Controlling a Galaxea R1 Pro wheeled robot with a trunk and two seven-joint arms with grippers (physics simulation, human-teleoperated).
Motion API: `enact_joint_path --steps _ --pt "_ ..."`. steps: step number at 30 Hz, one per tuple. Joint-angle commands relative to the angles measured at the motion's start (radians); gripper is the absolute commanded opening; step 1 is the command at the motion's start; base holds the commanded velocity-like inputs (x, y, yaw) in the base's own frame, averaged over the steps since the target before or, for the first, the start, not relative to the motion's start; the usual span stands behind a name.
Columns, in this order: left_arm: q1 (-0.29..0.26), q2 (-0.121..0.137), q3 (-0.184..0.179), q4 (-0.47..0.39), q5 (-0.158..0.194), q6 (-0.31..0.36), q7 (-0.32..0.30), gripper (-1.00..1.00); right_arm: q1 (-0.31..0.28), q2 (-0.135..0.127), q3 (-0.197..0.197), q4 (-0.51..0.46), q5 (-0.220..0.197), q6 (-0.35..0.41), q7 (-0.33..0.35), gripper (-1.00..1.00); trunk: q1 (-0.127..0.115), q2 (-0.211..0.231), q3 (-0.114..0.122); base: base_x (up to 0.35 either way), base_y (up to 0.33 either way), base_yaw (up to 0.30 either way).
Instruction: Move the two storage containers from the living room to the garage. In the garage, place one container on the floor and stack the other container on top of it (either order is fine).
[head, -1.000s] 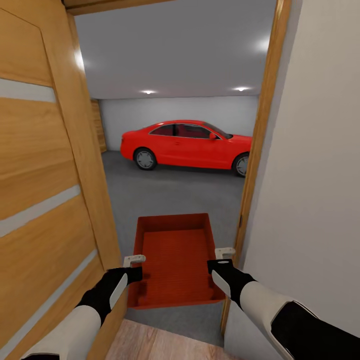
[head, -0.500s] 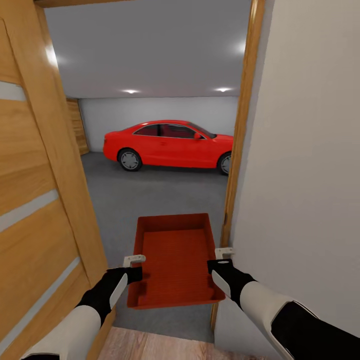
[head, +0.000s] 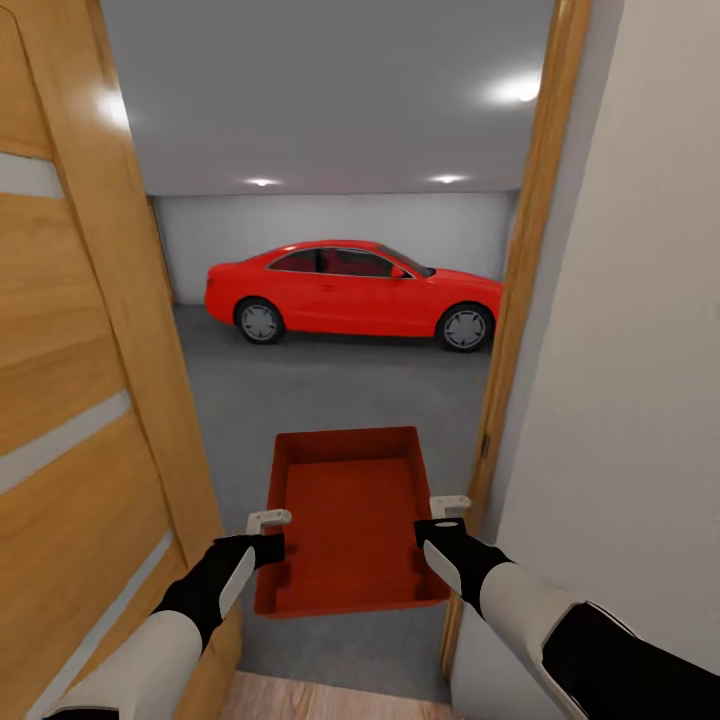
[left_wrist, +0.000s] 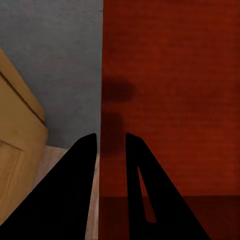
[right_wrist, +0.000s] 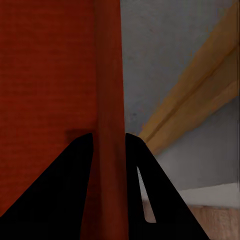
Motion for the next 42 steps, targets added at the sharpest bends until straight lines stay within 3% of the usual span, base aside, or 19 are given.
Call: enact_joint_path --steps 1,9,22,34,42 --pt "0.0 -0.001 0.004 -0.001 -0.02 0.007 0.043 -1.0 0.0 0.005 0.024 -0.005 -0.012 0.005 -0.006 -1.0 0.0 -0.001 0.0 0.018 0.024 -0.188" --pt "0.0 -0.001 0.004 -0.001 -0.02 0.007 0.043 -1.0 0.0 0.005 0.024 -0.005 -0.011 0.005 -0.005 -1.0 0.0 -0.001 0.0 0.011 0.03 -0.174" --pt "0.0 -0.001 0.004 -0.001 -0.02 0.007 0.043 -1.0 0.0 0.005 0.024 -0.005 -0.011 0.005 -0.005 -1.0 0.0 -0.001 0.0 0.114 0.224 -0.007" --pt "0.0 -0.001 0.004 -0.001 -0.02 0.007 0.043 -1.0 0.0 0.005 0.024 -0.005 -0.011 0.006 -0.005 -1.0 0.0 -0.001 0.0 0.004 0.008 -0.18" --pt "0.0 -0.001 0.003 -0.001 -0.02 0.007 0.043 -1.0 0.0 0.005 0.024 -0.005 -0.011 0.006 -0.005 -1.0 0.0 -0.001 0.0 0.0 0.0 -0.015"
